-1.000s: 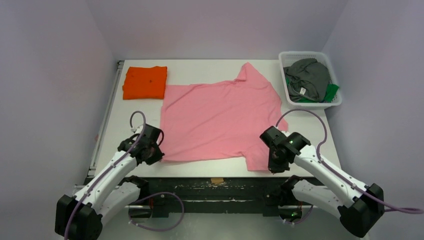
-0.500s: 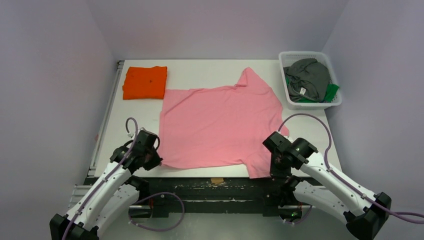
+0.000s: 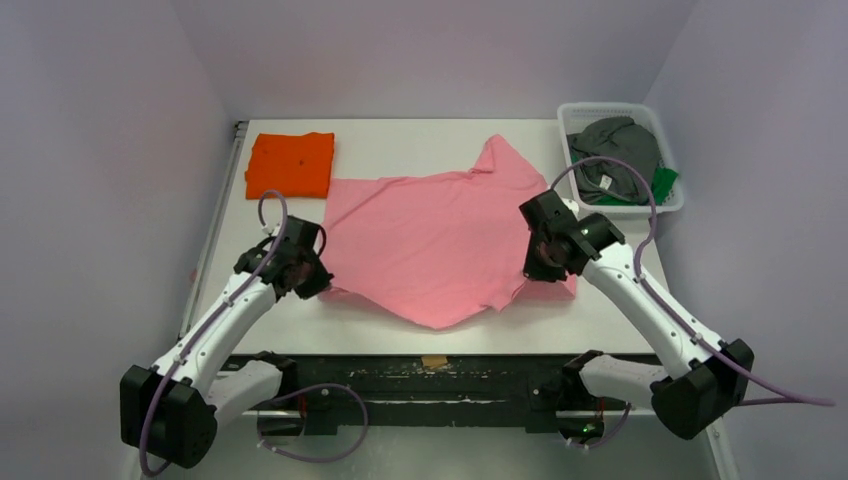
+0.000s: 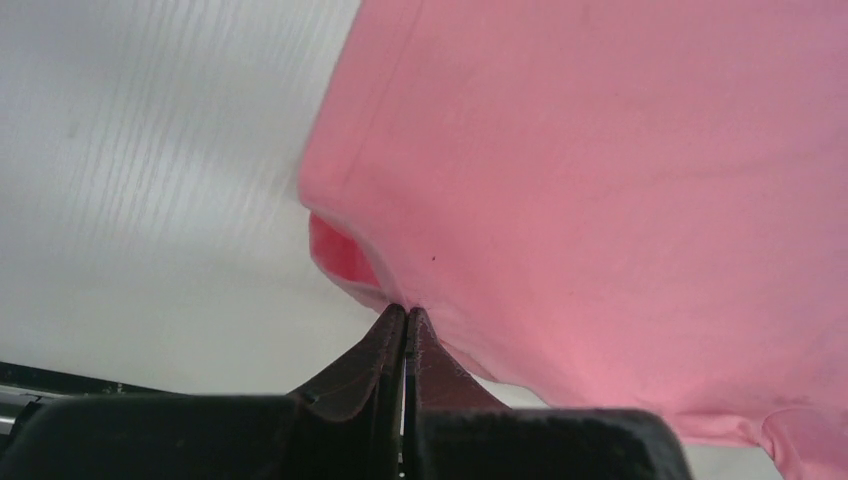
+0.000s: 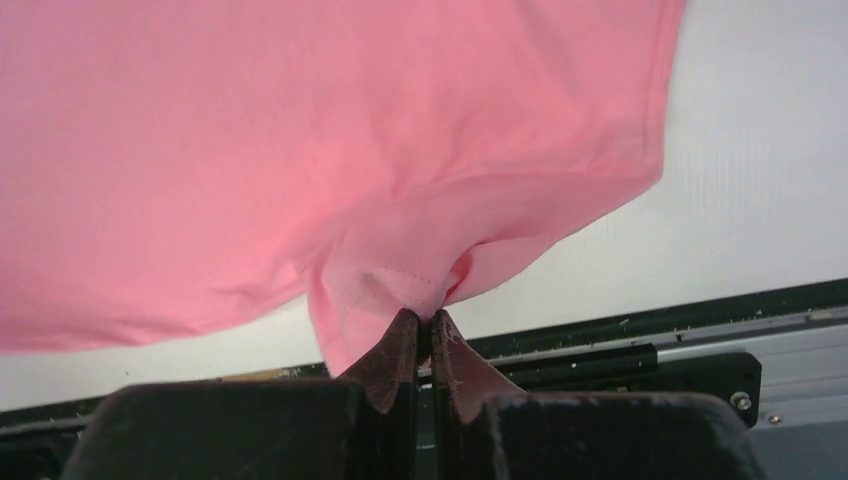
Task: Fold and stack the t-shirts
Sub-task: Fold the flattened tshirt in 1/3 of the way, then grab the side of the flattened tshirt furthest away from the robot with both arms
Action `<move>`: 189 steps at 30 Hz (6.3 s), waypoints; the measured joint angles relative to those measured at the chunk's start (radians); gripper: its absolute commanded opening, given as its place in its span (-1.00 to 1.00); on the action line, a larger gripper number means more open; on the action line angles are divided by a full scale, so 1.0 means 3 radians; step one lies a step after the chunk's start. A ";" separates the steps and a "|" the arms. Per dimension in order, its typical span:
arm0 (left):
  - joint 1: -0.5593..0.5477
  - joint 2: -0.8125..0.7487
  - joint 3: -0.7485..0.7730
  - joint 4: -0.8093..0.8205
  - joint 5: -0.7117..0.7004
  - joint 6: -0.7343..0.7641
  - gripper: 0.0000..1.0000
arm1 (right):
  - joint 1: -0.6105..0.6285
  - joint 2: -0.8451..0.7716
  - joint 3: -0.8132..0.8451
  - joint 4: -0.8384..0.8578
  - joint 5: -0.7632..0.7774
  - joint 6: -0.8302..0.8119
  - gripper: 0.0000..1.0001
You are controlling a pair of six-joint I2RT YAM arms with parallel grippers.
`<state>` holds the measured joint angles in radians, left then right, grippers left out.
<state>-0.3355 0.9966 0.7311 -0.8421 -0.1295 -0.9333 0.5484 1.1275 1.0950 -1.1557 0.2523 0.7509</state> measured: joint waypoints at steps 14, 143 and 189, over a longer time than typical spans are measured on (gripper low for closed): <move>0.0535 0.0690 0.0458 0.0258 -0.0017 0.0268 -1.00 | -0.0710 0.0926 0.0622 0.0601 -0.0158 -0.0510 -1.00; 0.0456 0.3497 0.2499 0.1025 0.0787 0.0882 0.25 | -0.1223 -0.0145 -0.1198 0.1900 -0.0609 -0.0713 0.85; 0.0317 0.2962 0.2207 0.0687 0.0275 0.1138 -1.00 | -0.1223 0.1883 0.0542 0.2096 -0.0112 -0.0796 0.59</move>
<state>-0.2405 1.8851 1.3933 -0.6361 -0.0471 -0.5919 0.1814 1.6924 1.2575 -0.5270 0.2188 0.5121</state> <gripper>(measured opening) 0.006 0.841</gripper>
